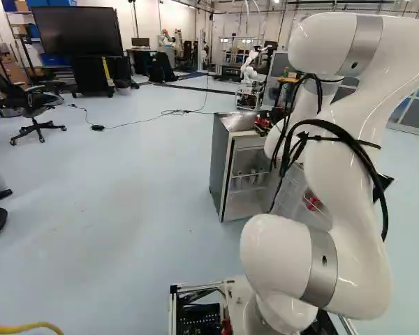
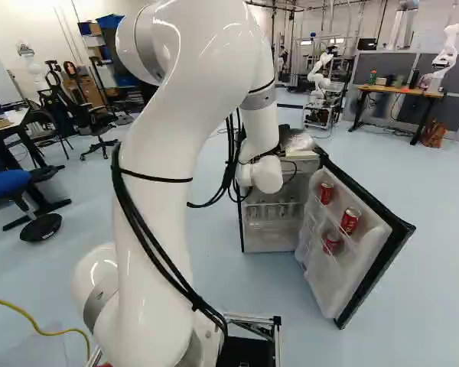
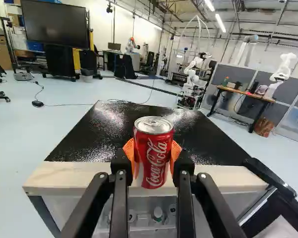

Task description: Grab a drink from the fridge

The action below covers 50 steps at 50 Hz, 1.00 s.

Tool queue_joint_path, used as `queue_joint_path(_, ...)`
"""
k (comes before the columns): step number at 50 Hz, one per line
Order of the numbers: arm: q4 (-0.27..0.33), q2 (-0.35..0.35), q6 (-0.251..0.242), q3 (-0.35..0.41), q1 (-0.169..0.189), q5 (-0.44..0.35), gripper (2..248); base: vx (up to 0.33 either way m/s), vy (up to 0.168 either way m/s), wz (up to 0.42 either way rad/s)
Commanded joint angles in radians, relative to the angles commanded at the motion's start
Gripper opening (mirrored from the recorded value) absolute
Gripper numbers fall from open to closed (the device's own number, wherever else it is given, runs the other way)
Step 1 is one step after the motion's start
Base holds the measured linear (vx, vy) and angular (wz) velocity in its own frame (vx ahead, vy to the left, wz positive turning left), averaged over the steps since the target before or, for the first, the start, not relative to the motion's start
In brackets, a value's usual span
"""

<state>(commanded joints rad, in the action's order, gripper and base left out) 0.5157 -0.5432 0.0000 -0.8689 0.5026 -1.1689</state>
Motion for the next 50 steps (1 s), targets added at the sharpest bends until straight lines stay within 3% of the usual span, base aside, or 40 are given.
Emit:
queue_joint_path(22, 0.0, -0.004, 0.0, -0.007, -0.002, 0.0, 91, 0.0, 0.0, 0.0)
queue_joint_path(50, 0.0, 0.048, 0.0, -0.007, -0.003, 0.0, 91, 0.0, 0.0, 0.0)
